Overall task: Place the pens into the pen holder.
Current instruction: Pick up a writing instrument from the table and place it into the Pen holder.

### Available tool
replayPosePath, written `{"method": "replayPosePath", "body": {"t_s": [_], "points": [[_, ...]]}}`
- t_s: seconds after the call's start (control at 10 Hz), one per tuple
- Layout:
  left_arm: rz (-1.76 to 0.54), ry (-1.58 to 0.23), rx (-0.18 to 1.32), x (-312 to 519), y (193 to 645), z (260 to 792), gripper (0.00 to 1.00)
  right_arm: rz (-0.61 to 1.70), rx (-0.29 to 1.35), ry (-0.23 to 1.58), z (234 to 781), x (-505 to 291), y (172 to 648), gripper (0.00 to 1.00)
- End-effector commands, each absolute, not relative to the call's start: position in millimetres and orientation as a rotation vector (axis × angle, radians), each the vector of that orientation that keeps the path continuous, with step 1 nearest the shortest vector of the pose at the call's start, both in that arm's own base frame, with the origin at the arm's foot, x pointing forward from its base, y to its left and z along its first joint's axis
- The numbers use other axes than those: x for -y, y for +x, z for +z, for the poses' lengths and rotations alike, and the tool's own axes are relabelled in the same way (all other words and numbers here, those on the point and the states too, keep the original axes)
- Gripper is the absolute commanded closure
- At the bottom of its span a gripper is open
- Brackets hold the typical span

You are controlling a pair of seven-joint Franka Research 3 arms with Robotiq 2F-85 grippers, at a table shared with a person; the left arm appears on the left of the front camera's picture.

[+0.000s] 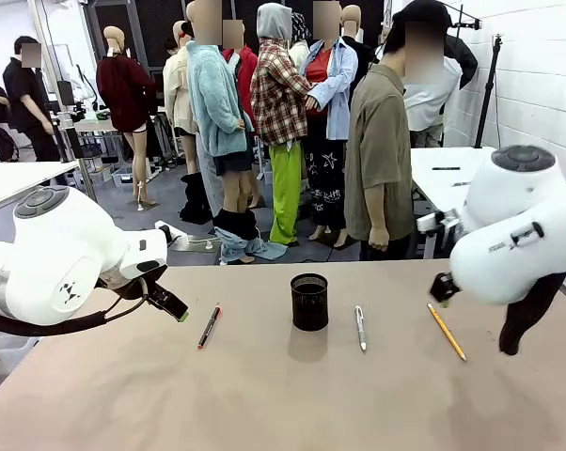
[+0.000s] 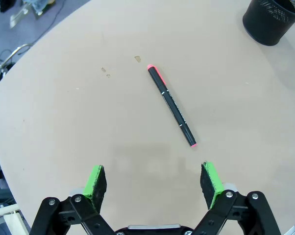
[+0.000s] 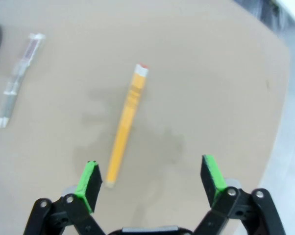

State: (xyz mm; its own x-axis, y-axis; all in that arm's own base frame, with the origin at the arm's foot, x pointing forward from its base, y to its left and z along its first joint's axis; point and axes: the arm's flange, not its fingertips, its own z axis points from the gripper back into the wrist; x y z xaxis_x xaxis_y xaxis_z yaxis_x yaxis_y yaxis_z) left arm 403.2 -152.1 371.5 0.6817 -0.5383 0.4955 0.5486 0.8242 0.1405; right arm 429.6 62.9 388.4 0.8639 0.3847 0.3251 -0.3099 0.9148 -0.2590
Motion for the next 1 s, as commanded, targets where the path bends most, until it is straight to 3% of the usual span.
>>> {"method": "replayPosePath", "body": {"t_s": [0.0,0.2,0.9], "points": [[-0.607,-0.021,0.549,150.9,403.5,371.5,0.00,0.291,0.247,-0.207,381.4,-92.5,454.1,0.00],[-0.607,-0.021,0.549,150.9,403.5,371.5,0.00,0.271,0.135,-0.187,370.2,-83.7,476.2,0.00],[-0.607,-0.021,0.549,150.9,403.5,371.5,0.00,0.312,0.110,-0.066,334.3,-82.2,506.0,0.00]]}}
